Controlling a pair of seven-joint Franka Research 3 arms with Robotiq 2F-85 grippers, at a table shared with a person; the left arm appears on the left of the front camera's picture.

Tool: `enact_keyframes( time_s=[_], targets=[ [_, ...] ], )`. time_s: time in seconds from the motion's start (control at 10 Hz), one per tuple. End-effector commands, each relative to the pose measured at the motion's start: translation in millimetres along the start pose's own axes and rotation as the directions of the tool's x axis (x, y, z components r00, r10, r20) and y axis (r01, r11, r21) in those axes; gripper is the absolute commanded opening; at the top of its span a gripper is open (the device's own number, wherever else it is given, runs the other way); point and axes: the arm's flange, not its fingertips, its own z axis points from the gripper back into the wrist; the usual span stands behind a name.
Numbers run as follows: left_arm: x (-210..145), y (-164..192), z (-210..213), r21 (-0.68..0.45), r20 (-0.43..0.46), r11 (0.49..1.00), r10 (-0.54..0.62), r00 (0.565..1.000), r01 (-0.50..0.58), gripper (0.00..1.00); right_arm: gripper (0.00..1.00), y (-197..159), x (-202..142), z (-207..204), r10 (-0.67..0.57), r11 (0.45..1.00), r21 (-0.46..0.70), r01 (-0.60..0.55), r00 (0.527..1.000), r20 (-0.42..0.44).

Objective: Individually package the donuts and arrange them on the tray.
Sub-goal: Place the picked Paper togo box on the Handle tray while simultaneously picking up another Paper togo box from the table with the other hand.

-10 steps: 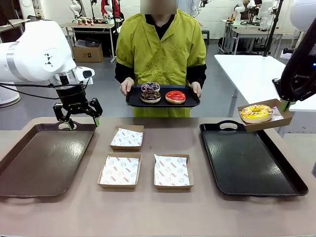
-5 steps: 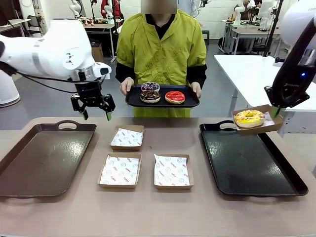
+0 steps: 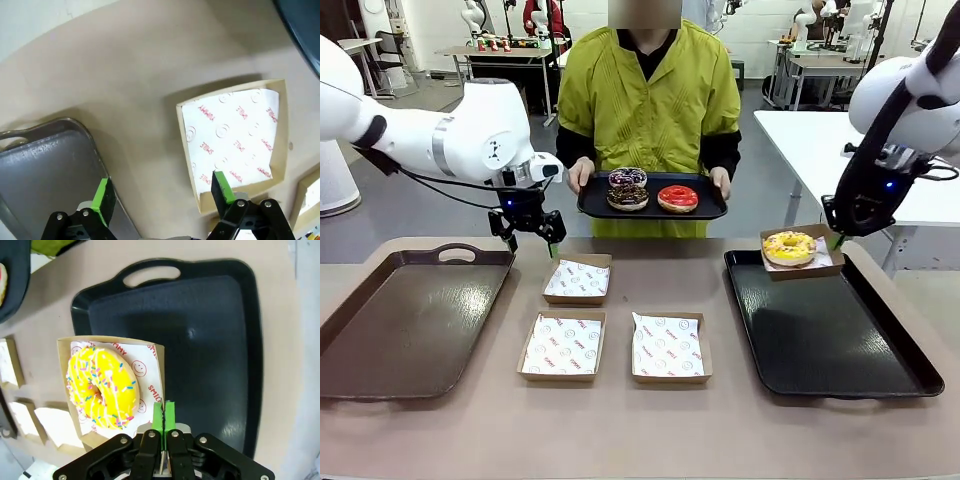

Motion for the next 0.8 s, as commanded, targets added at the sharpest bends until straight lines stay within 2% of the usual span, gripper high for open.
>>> enact_keyframes(
  time_s=[0.0,0.1,0.2,0.3,0.7],
  targets=[
    [4.2,4.6,-6.1,-0.036,0.014,0.998,0.045,0.999,-0.044,1.00,0.01,5.4,14.5,-11.3,0.042,0.998,0.039,-0.042,0.999,0.002],
    [4.8,5.5,-9.7,-0.047,0.020,0.996,0.072,0.997,-0.071,1.00,0.01,7.5,18.3,-18.4,0.029,0.999,0.019,-0.029,0.999,-0.027],
    [5.1,3.9,-6.9,-0.063,-0.023,0.986,0.154,0.988,-0.156,1.00,0.01,7.3,18.9,-17.2,0.001,1.000,-0.024,-0.002,0.998,-0.068],
    [2.6,6.2,-12.1,-0.024,-0.002,0.999,0.036,0.999,-0.036,1.00,0.01,4.6,9.5,-17.4,0.018,1.000,0.012,-0.017,1.000,-0.014],
    [2.6,6.2,-12.1,-0.024,-0.002,0.999,0.036,0.999,-0.036,1.00,0.01,4.8,12.9,-19.8,0.018,1.000,0.008,-0.017,0.999,-0.029]
  ],
)
